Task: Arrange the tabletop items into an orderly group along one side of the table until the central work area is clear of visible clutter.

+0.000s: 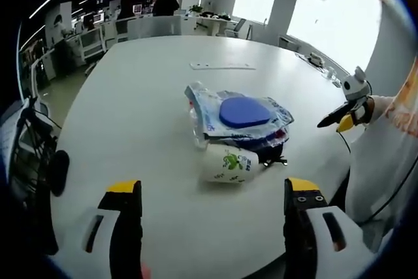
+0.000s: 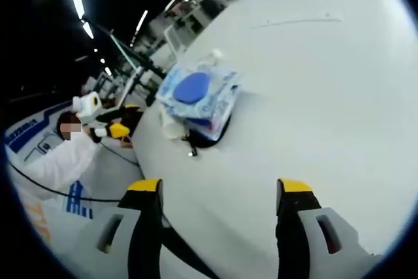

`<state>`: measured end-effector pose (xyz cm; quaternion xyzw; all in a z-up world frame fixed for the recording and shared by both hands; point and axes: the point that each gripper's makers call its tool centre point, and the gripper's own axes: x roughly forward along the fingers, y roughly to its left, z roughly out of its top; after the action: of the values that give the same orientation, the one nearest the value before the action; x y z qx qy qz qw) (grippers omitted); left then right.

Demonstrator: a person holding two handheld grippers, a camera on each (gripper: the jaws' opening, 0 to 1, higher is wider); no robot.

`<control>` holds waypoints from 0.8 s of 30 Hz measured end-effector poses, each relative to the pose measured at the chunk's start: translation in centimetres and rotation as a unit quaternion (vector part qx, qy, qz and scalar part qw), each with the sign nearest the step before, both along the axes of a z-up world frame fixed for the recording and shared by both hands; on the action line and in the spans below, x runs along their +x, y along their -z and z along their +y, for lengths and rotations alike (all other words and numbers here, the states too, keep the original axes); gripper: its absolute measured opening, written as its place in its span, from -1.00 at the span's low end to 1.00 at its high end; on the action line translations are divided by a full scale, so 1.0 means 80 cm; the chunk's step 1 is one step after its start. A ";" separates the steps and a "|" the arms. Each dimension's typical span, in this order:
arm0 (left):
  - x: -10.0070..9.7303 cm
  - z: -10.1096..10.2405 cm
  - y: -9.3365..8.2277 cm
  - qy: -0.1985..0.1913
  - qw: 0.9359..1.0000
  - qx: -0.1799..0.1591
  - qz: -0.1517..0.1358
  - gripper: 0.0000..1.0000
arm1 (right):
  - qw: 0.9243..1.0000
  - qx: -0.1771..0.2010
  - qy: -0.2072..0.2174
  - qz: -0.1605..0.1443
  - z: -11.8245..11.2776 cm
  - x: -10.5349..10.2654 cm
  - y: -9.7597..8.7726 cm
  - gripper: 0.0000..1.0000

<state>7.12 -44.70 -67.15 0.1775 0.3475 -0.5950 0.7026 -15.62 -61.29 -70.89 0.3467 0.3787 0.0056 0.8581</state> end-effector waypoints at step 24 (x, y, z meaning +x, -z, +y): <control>0.005 -0.031 -0.011 -0.003 1.000 -0.020 -0.005 0.49 | 1.000 -0.002 -0.004 -0.015 -0.003 0.017 -0.010 0.08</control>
<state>7.55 -47.16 -66.29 0.1653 0.3330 -0.5987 0.7095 -14.23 -61.52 -70.12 0.3435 0.3671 0.0140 0.8643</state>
